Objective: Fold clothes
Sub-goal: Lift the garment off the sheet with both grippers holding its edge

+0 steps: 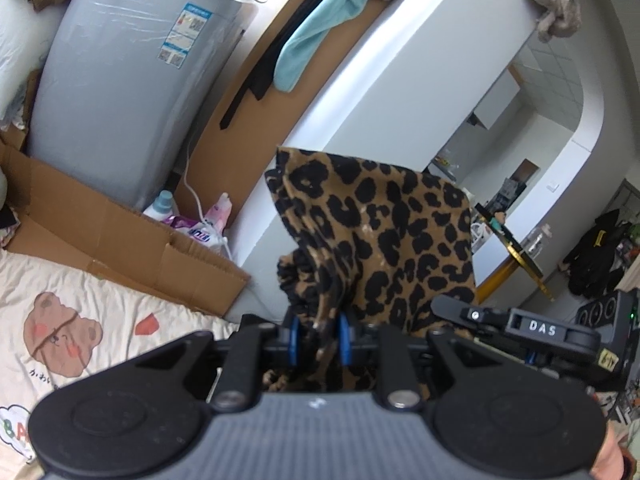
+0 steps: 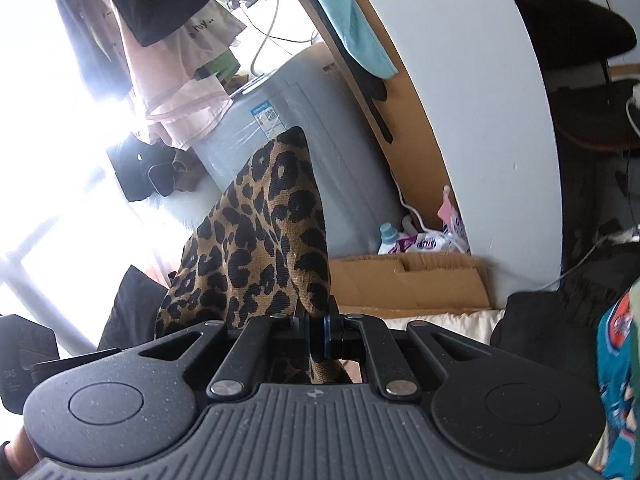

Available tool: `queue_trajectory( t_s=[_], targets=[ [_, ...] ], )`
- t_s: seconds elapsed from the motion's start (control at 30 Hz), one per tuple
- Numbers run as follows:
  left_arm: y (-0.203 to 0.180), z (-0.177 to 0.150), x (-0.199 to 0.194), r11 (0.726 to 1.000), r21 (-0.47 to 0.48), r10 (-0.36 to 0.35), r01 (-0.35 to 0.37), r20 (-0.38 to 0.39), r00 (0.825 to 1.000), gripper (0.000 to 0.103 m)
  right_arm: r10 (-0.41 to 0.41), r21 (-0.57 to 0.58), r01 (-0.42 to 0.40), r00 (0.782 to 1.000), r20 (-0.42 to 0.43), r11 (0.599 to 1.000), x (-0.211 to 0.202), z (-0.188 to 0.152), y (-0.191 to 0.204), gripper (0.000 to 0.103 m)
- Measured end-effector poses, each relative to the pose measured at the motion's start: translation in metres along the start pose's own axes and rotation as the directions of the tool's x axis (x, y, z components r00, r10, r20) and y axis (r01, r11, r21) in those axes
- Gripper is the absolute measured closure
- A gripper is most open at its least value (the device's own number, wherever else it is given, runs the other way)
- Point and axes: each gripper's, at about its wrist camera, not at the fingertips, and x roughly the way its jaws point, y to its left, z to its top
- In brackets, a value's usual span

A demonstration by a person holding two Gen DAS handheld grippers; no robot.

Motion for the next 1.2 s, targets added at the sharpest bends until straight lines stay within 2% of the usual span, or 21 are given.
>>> queue_trajectory(
  t_s=[0.3,0.6,0.9,1.2],
  targets=[
    [-0.01,-0.008,0.016,0.999,0.033,-0.029,0.029,-0.011,1.0,0.083,-0.009,0.006,0.009,1.0,0.02,1.0,-0.015,0.0,-0.012,0.098],
    [-0.021,-0.021,0.039,0.997,0.051,-0.061,0.063,-0.033,0.998,0.083,-0.05,0.048,0.047,0.997,0.062,0.998,-0.027,-0.016,-0.045,0.098],
    [-0.03,-0.037,0.079,0.993,0.069,-0.096,0.098,-0.038,0.995,0.083,-0.075,0.045,0.071,0.993,0.093,0.996,-0.032,-0.021,-0.088,0.098],
    [-0.037,-0.05,0.109,0.995,0.071,-0.065,0.07,-0.068,0.996,0.082,-0.067,0.064,0.061,0.992,0.106,0.996,-0.024,-0.031,-0.13,0.098]
  ],
)
